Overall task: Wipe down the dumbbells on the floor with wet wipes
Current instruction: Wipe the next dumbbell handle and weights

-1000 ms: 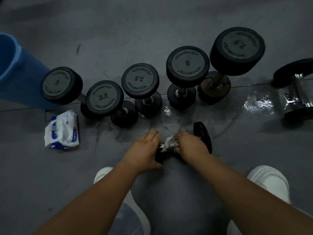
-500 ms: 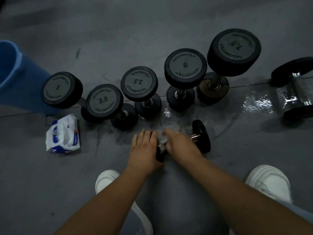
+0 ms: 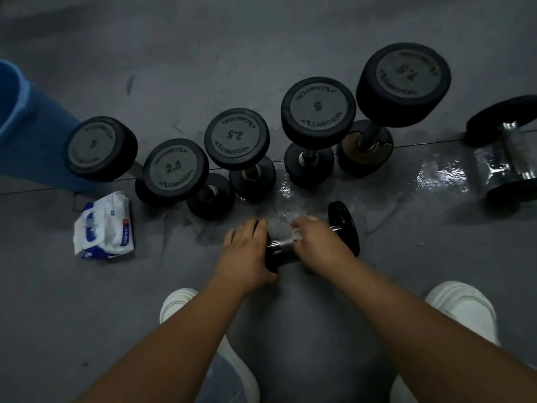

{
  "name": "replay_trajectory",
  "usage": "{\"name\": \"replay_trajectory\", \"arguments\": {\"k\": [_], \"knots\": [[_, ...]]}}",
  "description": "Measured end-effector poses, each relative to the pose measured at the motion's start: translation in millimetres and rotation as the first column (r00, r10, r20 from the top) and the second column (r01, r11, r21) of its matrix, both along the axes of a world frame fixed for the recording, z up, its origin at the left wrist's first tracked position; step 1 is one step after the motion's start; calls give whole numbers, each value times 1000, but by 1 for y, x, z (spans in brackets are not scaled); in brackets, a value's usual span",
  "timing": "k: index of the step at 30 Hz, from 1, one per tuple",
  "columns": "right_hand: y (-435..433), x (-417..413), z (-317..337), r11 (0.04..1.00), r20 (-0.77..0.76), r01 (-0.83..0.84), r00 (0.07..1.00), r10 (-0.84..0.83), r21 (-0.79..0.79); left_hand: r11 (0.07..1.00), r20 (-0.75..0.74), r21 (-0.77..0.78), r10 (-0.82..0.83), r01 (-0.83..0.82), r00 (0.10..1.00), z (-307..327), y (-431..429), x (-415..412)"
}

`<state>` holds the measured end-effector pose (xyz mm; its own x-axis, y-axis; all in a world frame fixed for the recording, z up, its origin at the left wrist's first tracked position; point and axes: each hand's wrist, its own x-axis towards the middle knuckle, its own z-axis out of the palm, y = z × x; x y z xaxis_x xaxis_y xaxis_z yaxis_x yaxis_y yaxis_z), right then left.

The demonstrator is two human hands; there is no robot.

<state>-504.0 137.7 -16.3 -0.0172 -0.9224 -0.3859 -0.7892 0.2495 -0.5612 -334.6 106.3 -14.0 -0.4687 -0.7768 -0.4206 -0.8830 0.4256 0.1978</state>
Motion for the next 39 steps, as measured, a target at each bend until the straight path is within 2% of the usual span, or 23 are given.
{"name": "replay_trajectory", "arguments": {"k": [2, 3, 5, 7, 9, 11, 13, 15, 17, 19, 21, 24, 26, 28, 29, 31, 34, 35, 37, 39], "knots": [[-2, -4, 0, 998, -227, -64, 972, 61, -7, 1000, 0, 28, -12, 12, 1000, 2, -6, -1], [-1, -2, 1, 988, -372, -156, 917, 141, -9, 999, 9, 40, -23, 23, 1000, 3, -9, -1], [-2, 2, -3, 958, -520, -287, 816, 252, 14, 998, 34, 54, -45, 43, 998, 4, -16, -1], [-10, -1, -5, 958, -529, -269, 802, 277, 94, 996, 68, 47, -76, 73, 995, 7, -22, -1], [-16, -10, -5, 927, -453, -307, 809, 374, 216, 991, 117, 88, -115, 105, 986, 12, -24, -2], [-15, -18, -1, 845, -357, -427, 772, 527, 323, 969, 107, 239, -94, 66, 990, 16, -19, -2], [-7, -21, 2, 801, -328, -480, 739, 589, 357, 918, 35, 396, -14, -1, 999, 18, -8, -2], [1, -21, -1, 843, -347, -439, 774, 530, 311, 900, -42, 436, 56, -32, 998, 17, 3, -2], [14, -14, -6, 917, -363, -333, 845, 393, 219, 913, -127, 402, 124, -63, 984, 20, 10, 1], [34, 3, -13, 977, -401, -202, 891, 214, 73, 946, -191, 320, 122, -56, 974, 23, 14, 7], [50, 20, -18, 995, -402, -94, 913, 68, -45, 971, -193, 237, 70, -23, 979, 24, 21, 11], [53, 16, -26, 975, -395, -149, 916, 72, -167, 989, -114, 148, 11, 6, 993, 18, 35, 10], [49, 11, -22, 979, -381, -128, 922, 59, -157, 998, -17, 66, 3, -2, 1000, 11, 41, 7], [50, 18, -19, 978, -367, -134, 928, 68, -158, 1000, -1, -1, 24, -24, 1000, 6, 40, 5], [50, 23, -20, 963, -364, -191, 925, 111, -190, 999, -15, -14, 29, -29, 999, 5, 37, 4], [45, 19, -22, 942, -368, -255, 915, 163, -217, 1000, -39, 2, 21, -21, 999, 3, 30, 4], [38, 11, -17, 989, -312, -54, 950, 9, -136, 998, -81, 62, 35, -30, 996, 2, 21, 6], [40, 14, -16, 988, -320, -65, 947, 17, -141, 996, -86, 76, 42, -35, 995, 2, 21, 6], [44, 19, -17, 967, -360, -194, 925, 124, -165, 994, -86, 97, 59, -50, 995, 0, 23, 5], [36, 10, -17, 968, -359, -192, 925, 123, -164, 992, -98, 112, 72, -61, 993, -2, 23, 6]]}}
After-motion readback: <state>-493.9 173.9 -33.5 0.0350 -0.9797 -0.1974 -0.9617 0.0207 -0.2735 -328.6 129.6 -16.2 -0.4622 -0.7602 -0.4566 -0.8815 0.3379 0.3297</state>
